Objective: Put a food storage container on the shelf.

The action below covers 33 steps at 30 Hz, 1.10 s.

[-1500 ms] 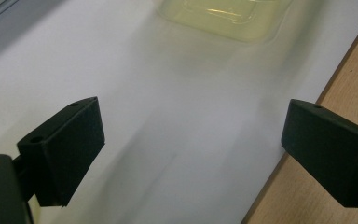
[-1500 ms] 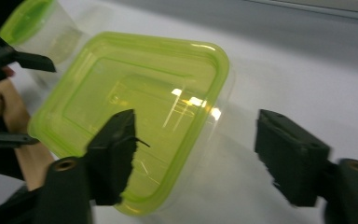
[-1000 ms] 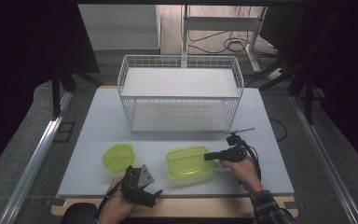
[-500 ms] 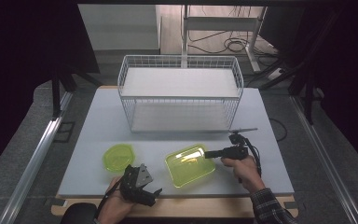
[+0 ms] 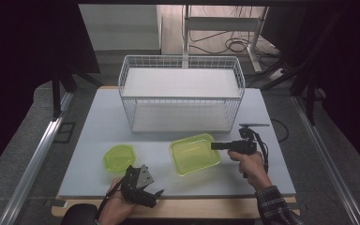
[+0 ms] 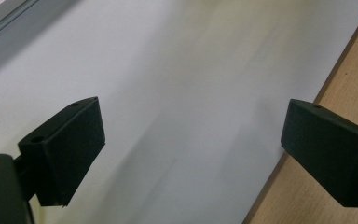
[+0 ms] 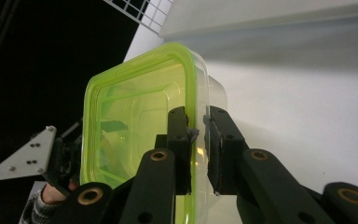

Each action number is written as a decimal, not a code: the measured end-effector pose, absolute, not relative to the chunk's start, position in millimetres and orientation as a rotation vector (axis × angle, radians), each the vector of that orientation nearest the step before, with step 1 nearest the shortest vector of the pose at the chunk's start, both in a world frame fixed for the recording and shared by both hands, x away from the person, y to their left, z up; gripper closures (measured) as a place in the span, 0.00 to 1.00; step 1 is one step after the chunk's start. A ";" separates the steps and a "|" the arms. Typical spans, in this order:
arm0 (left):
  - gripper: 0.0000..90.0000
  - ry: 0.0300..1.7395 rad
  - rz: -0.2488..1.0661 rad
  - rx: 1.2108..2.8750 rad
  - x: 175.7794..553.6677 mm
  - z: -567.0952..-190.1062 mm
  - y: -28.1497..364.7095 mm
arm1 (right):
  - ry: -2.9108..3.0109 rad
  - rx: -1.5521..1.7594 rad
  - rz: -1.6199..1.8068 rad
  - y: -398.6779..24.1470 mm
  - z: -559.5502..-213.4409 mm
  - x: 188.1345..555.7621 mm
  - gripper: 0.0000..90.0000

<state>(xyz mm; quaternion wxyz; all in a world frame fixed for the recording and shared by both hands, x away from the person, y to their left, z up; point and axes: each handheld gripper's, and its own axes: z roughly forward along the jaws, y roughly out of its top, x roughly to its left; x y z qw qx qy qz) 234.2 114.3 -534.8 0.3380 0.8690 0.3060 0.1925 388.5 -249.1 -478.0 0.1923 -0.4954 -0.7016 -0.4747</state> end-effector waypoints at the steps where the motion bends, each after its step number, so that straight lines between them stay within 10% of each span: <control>1: 0.07 0.797 0.501 2.265 234.3 -534.9 114.3 | -1.970 -1.393 -1.340 -249.2 -476.4 388.8 0.89; 33: 0.07 0.770 0.482 2.274 236.3 -535.7 112.5 | -1.959 -1.418 -1.518 -241.8 -399.2 399.0 0.89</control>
